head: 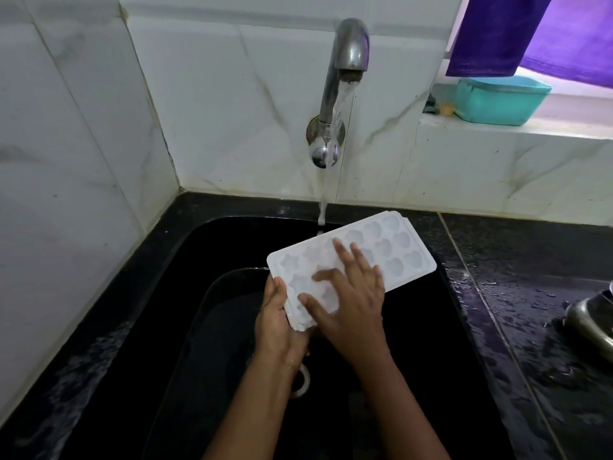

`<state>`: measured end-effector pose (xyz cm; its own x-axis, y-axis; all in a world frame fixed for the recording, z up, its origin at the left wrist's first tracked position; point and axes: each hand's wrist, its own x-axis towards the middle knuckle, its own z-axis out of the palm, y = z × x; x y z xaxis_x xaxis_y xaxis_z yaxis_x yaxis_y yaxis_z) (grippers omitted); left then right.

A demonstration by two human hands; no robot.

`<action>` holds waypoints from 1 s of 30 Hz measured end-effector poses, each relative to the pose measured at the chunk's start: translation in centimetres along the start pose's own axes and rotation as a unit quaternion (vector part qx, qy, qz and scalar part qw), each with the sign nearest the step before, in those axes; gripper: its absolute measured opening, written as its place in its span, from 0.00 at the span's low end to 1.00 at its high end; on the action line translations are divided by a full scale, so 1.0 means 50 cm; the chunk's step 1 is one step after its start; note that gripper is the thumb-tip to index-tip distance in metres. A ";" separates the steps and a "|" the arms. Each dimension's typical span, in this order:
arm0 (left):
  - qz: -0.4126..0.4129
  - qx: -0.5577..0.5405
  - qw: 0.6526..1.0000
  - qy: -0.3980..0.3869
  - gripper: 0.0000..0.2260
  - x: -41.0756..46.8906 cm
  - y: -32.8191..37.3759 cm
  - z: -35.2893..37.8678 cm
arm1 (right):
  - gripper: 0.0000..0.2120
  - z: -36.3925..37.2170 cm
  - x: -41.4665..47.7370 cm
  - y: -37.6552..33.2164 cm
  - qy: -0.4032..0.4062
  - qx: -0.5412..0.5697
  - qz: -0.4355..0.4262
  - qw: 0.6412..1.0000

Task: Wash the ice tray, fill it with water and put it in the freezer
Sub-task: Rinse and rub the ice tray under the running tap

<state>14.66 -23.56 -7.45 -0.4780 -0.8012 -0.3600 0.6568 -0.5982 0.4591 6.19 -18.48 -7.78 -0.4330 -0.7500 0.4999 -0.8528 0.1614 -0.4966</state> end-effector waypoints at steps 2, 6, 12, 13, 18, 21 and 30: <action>0.002 -0.005 1.000 -0.007 0.15 0.001 0.000 -0.001 | 0.17 -0.011 0.006 0.010 0.040 0.000 0.024 0.999; 0.000 0.008 1.000 -0.007 0.16 -0.002 -0.004 -0.001 | 0.19 0.007 -0.006 0.011 0.018 -0.083 0.004 0.996; 0.017 0.000 1.000 0.002 0.15 -0.005 -0.002 0.000 | 0.18 0.010 -0.006 0.011 0.025 -0.168 -0.009 0.985; 0.022 0.000 1.000 0.002 0.15 -0.006 -0.001 0.001 | 0.19 0.012 -0.008 0.008 0.029 -0.178 0.000 0.984; 0.051 0.003 0.999 0.018 0.15 -0.003 0.009 -0.003 | 0.22 0.030 -0.008 -0.006 -0.015 -0.132 0.000 0.991; 0.046 0.010 0.999 0.015 0.15 -0.002 0.012 -0.004 | 0.20 0.026 -0.006 0.000 0.015 -0.164 -0.006 0.986; 0.050 0.026 0.998 0.009 0.16 -0.005 0.010 -0.003 | 0.16 0.014 -0.002 0.009 0.024 -0.174 -0.047 0.983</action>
<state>15.21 -23.65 -7.23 -0.4009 -0.8569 -0.3241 0.6695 -0.5155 0.5348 6.06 -18.77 -8.52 -0.3530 -0.7424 0.5694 -0.9346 0.3082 -0.1777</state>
